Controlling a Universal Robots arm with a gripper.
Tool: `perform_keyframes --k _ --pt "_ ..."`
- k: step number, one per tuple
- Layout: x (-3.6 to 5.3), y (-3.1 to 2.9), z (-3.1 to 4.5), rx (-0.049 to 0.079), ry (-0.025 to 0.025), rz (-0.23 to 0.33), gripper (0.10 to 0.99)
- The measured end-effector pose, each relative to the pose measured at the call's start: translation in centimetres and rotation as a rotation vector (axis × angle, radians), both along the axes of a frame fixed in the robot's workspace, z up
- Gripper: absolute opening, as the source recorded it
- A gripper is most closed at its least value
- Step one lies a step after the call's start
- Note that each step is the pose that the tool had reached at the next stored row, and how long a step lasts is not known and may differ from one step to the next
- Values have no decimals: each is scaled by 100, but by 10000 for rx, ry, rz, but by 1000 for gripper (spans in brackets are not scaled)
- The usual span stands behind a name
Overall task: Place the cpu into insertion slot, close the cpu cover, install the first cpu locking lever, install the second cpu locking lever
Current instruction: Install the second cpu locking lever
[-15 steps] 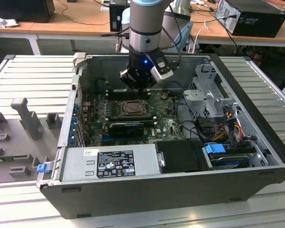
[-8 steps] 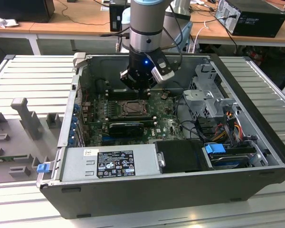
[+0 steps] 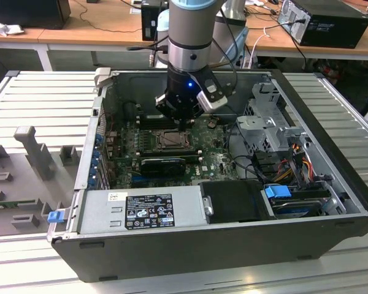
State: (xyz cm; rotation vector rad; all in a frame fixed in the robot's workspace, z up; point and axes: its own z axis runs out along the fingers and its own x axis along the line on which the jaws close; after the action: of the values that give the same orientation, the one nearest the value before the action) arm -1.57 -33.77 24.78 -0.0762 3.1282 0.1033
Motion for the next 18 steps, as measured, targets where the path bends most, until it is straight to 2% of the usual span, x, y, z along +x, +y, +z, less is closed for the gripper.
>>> perform_keyframes --k 10,11,12,13,15,17,18 --pt "0 -151 -1 1 -1 -1 106" --pt "0 -162 32 1 0 0 106" --pt "0 -224 33 1 -2 0 106" --pt "0 -337 23 1 11 -1 106" --pt "0 -370 11 1 29 0 106" --pt "1 -381 -2 55 87 1 106" --pt "1 -385 -10 169 147 1 106"
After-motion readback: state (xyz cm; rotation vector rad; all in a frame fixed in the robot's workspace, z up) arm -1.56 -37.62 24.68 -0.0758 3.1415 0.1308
